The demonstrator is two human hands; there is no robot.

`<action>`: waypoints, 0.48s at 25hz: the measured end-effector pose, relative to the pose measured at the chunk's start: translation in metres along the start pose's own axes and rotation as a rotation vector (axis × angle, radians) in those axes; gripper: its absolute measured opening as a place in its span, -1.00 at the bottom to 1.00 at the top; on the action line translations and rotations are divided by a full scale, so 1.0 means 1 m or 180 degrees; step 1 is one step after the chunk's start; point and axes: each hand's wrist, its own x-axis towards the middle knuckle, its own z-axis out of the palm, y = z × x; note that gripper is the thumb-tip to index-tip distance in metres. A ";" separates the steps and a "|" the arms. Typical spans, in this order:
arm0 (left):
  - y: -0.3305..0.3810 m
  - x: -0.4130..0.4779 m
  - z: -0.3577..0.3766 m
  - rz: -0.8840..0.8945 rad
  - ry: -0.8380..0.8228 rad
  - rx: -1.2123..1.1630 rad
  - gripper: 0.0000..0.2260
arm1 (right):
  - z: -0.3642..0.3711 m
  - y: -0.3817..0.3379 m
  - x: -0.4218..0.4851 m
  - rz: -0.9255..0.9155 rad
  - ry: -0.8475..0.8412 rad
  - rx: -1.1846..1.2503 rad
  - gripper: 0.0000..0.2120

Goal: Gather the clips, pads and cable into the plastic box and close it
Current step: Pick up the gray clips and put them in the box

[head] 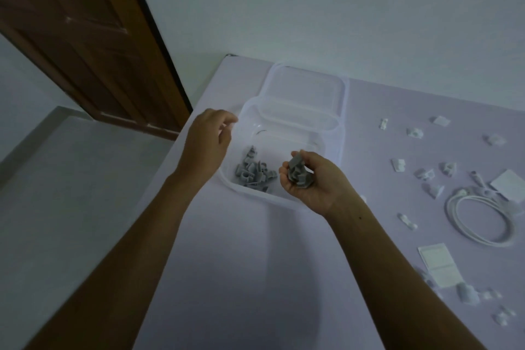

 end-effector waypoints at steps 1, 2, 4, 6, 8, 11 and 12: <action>-0.004 -0.008 0.006 -0.0305 0.0069 -0.0137 -0.74 | 0.007 0.002 0.005 0.0048 0.0028 -0.0150 -0.88; -0.009 -0.016 0.013 -0.0597 -0.0062 -0.0279 -0.68 | 0.015 0.004 0.009 0.0101 0.0048 -0.0318 -0.88; -0.016 -0.027 0.024 -0.0813 -0.0409 -0.0370 -0.61 | 0.028 0.010 0.017 0.0172 0.0069 -0.0598 -0.90; -0.020 -0.028 0.027 -0.0754 -0.0389 -0.0333 -0.61 | 0.038 0.013 0.022 0.0169 0.0088 -0.0845 -0.89; -0.022 -0.027 0.029 -0.0773 -0.0234 -0.0320 -0.63 | 0.045 0.017 0.024 0.0153 0.0091 -0.1135 -0.89; -0.020 -0.029 0.033 -0.0849 -0.0123 -0.0356 -0.63 | 0.053 0.021 0.018 0.0187 0.0047 -0.1496 -0.90; -0.020 -0.029 0.034 -0.0840 -0.0075 -0.0362 -0.63 | 0.055 0.022 0.017 0.0218 0.0029 -0.1576 -0.89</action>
